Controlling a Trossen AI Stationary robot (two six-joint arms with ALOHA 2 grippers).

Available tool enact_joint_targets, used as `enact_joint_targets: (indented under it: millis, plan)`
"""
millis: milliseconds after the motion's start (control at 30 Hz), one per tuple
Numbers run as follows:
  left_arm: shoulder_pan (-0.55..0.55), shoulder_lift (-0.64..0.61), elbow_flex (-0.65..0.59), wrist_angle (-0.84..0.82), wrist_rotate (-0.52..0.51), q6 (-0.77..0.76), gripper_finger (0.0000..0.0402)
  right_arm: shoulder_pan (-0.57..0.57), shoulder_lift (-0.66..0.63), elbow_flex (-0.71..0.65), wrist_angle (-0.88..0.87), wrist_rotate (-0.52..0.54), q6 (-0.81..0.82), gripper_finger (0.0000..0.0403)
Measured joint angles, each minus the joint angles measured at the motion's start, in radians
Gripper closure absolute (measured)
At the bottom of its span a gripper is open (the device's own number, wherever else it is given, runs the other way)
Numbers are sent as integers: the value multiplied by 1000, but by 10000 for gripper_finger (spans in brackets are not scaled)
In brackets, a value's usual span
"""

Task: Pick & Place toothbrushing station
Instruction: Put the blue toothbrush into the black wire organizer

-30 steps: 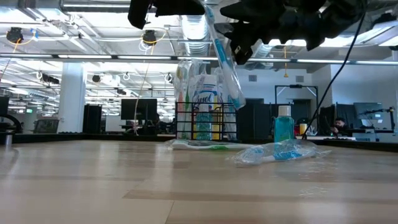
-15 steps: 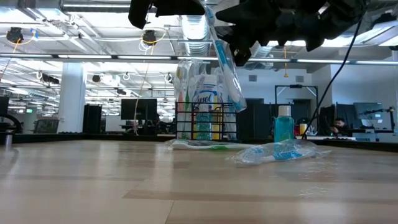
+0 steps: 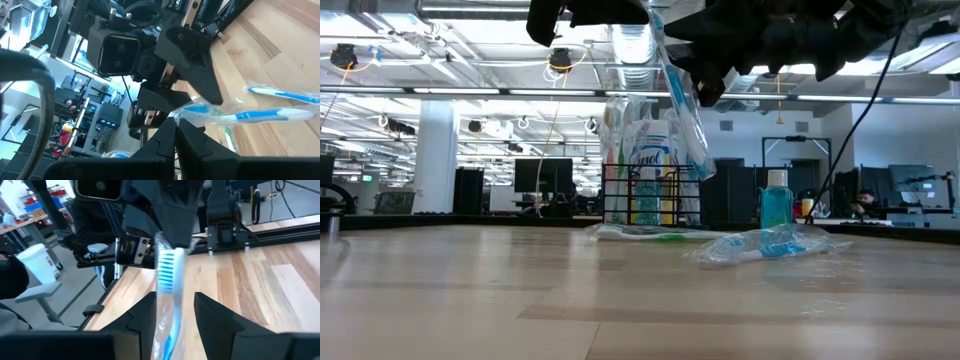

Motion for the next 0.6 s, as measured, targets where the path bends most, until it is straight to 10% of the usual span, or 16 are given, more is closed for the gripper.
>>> enact_joint_targets:
  millis: [600]
  plan:
    - [0, 0, 0, 1, 2, -3, 401, 13, 0, 0, 1, 1, -18, 297]
